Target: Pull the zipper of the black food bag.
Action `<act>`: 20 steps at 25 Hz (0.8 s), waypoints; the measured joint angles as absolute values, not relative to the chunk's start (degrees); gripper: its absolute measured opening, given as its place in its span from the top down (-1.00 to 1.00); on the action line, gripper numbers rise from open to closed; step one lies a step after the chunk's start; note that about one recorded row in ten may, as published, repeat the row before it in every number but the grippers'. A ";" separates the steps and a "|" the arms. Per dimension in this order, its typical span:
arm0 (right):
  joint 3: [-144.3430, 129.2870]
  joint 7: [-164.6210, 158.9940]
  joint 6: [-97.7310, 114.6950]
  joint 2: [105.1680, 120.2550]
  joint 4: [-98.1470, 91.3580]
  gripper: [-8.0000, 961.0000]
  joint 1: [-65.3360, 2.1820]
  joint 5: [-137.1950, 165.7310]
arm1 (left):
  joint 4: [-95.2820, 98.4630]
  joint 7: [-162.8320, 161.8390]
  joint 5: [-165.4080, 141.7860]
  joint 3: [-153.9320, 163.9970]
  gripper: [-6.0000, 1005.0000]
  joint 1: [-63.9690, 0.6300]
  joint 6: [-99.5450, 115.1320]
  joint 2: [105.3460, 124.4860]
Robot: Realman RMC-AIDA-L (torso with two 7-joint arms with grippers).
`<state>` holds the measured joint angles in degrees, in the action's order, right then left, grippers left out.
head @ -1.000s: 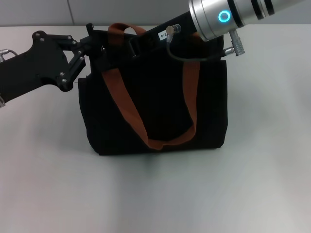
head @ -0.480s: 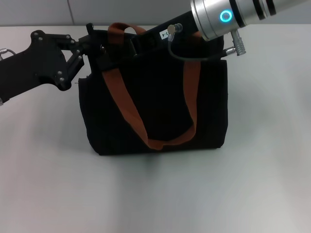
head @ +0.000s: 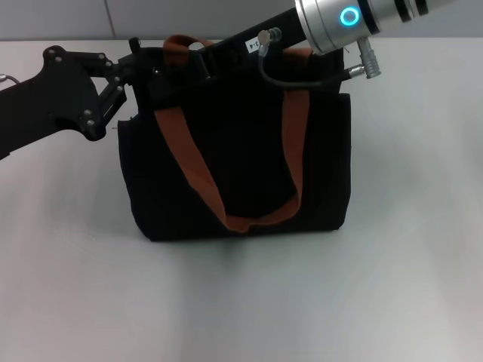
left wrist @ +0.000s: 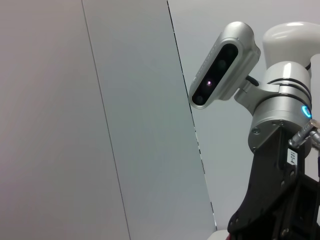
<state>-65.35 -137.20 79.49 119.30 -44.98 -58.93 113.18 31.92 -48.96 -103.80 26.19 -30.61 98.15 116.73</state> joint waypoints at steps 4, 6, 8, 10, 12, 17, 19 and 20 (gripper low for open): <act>-65.58 -137.20 79.53 119.26 -45.18 0.21 -59.00 113.18 | 31.91 -49.13 -103.80 26.20 0.95 -30.67 98.25 116.71; -65.59 -137.19 79.60 119.28 -45.18 0.22 -59.06 113.19 | 31.90 -49.21 -103.80 26.24 0.95 -30.68 98.26 116.71; -65.62 -137.19 79.67 119.29 -45.18 0.23 -59.07 113.25 | 31.90 -49.22 -103.79 26.28 0.95 -30.68 98.26 116.71; -65.65 -137.20 79.80 119.30 -45.18 0.23 -59.07 113.37 | 31.90 -49.22 -103.79 26.28 0.95 -30.68 98.26 116.76; -65.82 -137.20 79.72 119.32 -45.18 0.24 -59.08 113.56 | 31.90 -49.22 -103.79 26.28 0.95 -30.69 98.27 116.83; -66.52 -137.20 79.55 119.35 -44.81 0.34 -59.38 113.65 | 31.90 -49.22 -103.80 26.28 0.95 -31.02 98.31 116.98; -66.71 -137.20 79.38 119.35 -44.80 0.40 -59.40 113.66 | 31.90 -49.22 -103.80 26.28 0.95 -31.12 98.32 117.02; -66.76 -137.20 79.25 119.36 -44.80 0.43 -59.40 113.67 | 31.90 -49.22 -103.81 26.28 0.95 -31.15 98.32 117.04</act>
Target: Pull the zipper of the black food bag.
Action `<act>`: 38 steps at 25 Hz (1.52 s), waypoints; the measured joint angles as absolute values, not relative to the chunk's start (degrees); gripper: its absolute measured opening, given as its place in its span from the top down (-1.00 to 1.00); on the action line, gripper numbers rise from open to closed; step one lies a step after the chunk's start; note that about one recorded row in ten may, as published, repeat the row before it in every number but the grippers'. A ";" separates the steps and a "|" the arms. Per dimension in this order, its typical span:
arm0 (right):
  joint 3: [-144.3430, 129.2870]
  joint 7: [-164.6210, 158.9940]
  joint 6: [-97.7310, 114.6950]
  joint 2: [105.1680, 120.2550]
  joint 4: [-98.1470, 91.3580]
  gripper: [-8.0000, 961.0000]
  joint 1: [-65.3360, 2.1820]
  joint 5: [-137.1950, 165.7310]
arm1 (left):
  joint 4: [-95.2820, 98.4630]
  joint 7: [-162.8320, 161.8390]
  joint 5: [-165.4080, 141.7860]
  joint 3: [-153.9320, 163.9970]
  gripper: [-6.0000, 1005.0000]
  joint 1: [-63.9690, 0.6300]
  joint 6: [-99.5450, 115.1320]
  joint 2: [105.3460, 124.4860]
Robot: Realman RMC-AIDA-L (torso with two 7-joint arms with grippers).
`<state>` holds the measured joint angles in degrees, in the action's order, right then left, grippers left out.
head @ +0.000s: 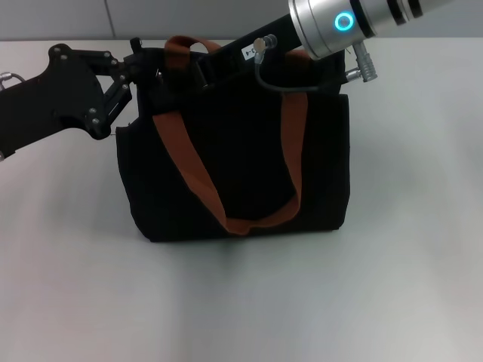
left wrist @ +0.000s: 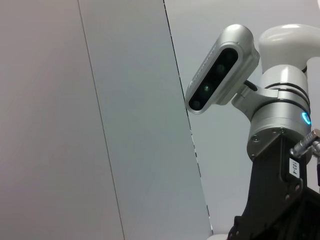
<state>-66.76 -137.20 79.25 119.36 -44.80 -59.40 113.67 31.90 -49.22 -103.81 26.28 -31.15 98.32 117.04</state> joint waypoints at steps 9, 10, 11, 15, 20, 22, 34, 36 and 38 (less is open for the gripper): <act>-66.82 -137.20 78.67 119.42 -44.76 0.57 -59.40 113.62 | 31.90 -49.24 -103.90 26.28 0.95 -31.32 98.59 117.15; -66.82 -137.20 78.67 119.42 -44.76 0.56 -59.40 113.62 | 31.90 -49.24 -103.90 26.28 0.95 -31.32 98.59 117.15; -66.86 -137.19 78.55 119.43 -44.72 0.56 -59.42 113.61 | 31.90 -49.32 -103.90 26.28 0.95 -31.33 98.68 117.15; -66.97 -137.20 78.29 119.44 -44.49 0.56 -59.41 113.51 | 31.88 -49.82 -103.90 26.28 0.95 -31.36 98.93 116.99; -66.92 -137.20 78.32 119.44 -44.49 0.55 -58.99 113.37 | 31.89 -49.86 -103.89 26.04 0.95 -31.20 98.83 116.99; -66.66 -137.20 78.67 119.45 -44.91 0.54 -58.56 113.28 | 31.69 -49.94 -103.84 25.87 0.95 -31.06 98.44 116.90; -67.04 -136.76 78.57 119.44 -45.71 0.34 -58.65 112.38 | 31.60 -50.63 -103.78 25.89 0.95 -31.22 98.10 116.94; -67.07 -136.75 78.50 119.44 -45.71 0.31 -58.67 112.39 | 31.58 -50.66 -103.78 25.84 0.95 -31.22 98.03 116.90; -67.10 -136.73 78.38 119.44 -45.76 0.27 -58.69 112.63 | 31.67 -50.66 -103.78 25.84 0.95 -31.11 98.29 116.88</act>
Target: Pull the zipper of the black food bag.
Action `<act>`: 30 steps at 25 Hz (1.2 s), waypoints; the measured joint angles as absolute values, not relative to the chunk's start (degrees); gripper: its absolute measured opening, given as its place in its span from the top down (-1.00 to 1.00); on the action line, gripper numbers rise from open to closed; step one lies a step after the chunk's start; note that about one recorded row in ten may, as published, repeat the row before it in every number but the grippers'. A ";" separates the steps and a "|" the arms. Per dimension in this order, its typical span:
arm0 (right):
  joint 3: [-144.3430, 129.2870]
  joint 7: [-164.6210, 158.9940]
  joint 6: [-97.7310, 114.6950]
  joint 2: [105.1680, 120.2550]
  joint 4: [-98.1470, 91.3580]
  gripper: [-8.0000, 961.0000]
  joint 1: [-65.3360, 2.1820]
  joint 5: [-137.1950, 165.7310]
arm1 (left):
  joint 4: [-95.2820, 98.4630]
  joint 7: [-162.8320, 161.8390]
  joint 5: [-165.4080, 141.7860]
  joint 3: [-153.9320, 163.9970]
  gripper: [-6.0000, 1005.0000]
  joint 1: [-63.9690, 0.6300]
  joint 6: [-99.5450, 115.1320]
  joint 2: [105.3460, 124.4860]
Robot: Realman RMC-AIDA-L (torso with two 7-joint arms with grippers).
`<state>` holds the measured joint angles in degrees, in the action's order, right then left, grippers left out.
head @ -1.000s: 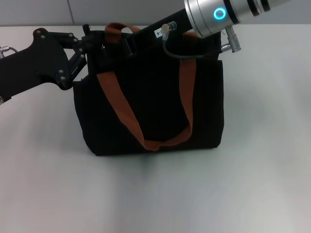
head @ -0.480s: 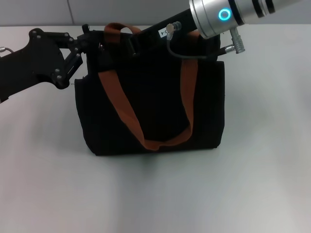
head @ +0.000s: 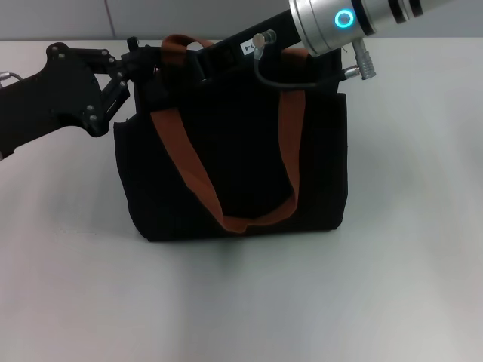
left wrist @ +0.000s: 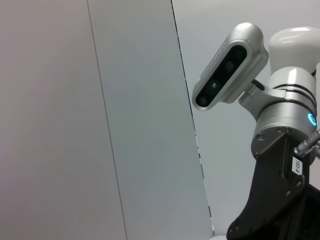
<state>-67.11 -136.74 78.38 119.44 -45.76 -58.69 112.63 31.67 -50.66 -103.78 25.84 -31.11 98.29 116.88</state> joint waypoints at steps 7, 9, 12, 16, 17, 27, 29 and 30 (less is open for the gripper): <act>-67.57 -136.70 78.14 119.44 -45.80 0.24 -58.80 112.83 | 31.75 -50.66 -103.67 25.81 0.95 -30.95 98.42 116.96; -67.96 -136.70 77.89 119.44 -45.80 0.25 -58.84 112.88 | 31.70 -50.66 -103.63 25.74 0.95 -30.87 98.28 116.95; -68.37 -136.71 77.45 119.44 -45.76 0.28 -58.90 112.89 | 31.70 -50.66 -103.62 25.74 0.95 -30.86 98.24 116.95; -69.13 -136.75 76.77 119.44 -45.73 0.37 -58.98 112.89 | 31.55 -50.65 -103.63 25.74 0.95 -30.99 98.11 117.03; -69.16 -136.75 76.74 119.46 -45.74 0.41 -59.01 112.88 | 31.55 -50.65 -103.62 25.74 0.95 -31.00 98.10 117.07; -69.11 -136.50 76.64 119.53 -45.74 0.56 -58.94 112.63 | 31.39 -52.11 -101.55 25.75 0.95 -30.43 96.18 117.21; -68.95 -135.87 76.24 119.54 -45.76 0.55 -58.86 112.49 | 31.37 -54.07 -101.47 25.75 0.95 -30.33 96.27 117.18; -68.92 -135.82 76.16 119.54 -45.76 0.51 -58.84 112.47 | 31.37 -54.59 -101.44 25.75 0.95 -30.30 96.40 117.11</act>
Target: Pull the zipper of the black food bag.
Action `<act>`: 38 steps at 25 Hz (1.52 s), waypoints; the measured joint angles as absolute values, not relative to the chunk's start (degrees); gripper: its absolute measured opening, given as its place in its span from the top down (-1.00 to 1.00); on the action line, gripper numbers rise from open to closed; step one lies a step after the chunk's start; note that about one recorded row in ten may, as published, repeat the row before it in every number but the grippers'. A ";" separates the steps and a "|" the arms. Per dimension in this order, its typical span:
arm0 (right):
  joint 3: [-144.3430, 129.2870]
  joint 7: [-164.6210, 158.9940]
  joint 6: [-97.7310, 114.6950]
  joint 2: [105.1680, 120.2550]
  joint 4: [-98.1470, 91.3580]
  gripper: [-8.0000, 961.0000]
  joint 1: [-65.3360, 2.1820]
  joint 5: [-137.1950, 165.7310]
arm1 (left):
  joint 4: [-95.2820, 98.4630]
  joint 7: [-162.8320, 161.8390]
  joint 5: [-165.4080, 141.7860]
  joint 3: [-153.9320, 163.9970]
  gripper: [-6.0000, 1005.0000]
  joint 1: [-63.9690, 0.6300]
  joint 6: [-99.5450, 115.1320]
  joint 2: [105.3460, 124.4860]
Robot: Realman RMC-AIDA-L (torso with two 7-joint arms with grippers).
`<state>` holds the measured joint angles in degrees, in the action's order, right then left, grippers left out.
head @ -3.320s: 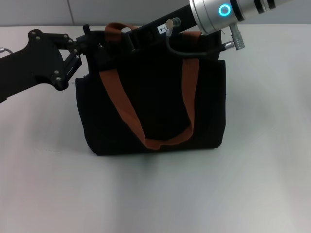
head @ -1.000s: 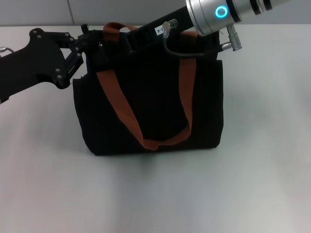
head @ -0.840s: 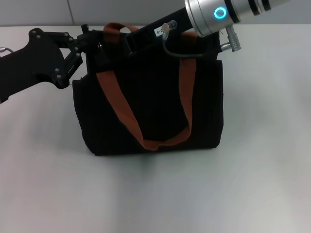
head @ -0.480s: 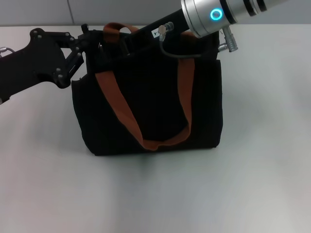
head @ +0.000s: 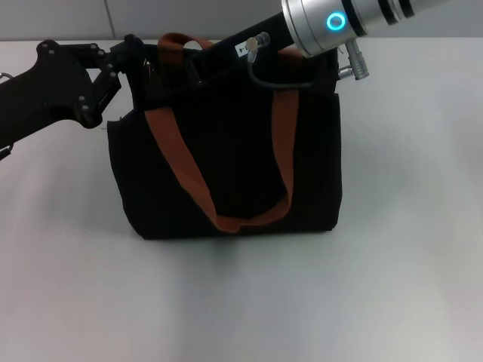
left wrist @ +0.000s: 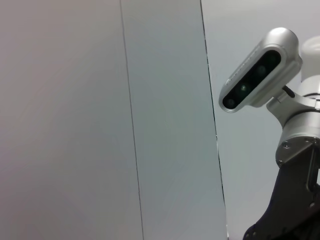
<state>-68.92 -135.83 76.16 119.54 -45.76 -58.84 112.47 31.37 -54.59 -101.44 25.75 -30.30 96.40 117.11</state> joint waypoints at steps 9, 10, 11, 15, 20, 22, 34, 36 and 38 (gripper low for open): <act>-69.18 -135.43 75.09 119.53 -45.79 0.34 -59.45 112.43 | 31.38 -55.57 -101.37 26.12 0.95 -30.31 96.65 117.17; -69.18 -135.43 75.09 119.53 -45.79 0.34 -59.45 112.43 | 31.38 -55.57 -101.37 26.12 0.95 -30.31 96.65 117.17; -69.18 -135.30 74.91 119.53 -45.79 0.34 -59.57 112.42 | 31.38 -55.60 -101.37 26.14 0.95 -30.33 96.66 117.17; -69.44 -135.18 74.55 119.53 -45.79 0.36 -59.81 112.53 | 31.38 -55.85 -101.37 26.17 0.95 -30.43 96.58 117.22; -70.96 -135.05 74.21 119.56 -45.81 0.38 -60.05 112.45 | 31.33 -56.39 -101.37 25.98 0.95 -30.71 95.98 117.25; -71.00 -135.03 74.03 119.56 -45.81 0.38 -60.08 112.45 | 31.32 -56.40 -101.37 25.98 0.95 -30.75 95.91 117.25; -71.40 -135.00 73.09 119.62 -47.04 0.93 -59.02 112.48 | 31.28 -56.57 -101.41 25.75 0.95 -30.33 95.68 117.16; -71.40 -135.00 73.24 119.62 -47.29 0.94 -58.77 112.42 | 31.28 -56.58 -101.42 25.75 0.95 -30.28 95.58 117.15; -71.40 -135.01 73.59 119.62 -47.98 0.95 -58.32 112.39 | 31.29 -56.59 -101.43 25.75 0.95 -30.11 95.45 117.11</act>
<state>-71.40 -135.01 73.59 119.62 -47.98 -58.32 112.39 31.29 -56.59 -101.43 25.75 -30.11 95.45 117.11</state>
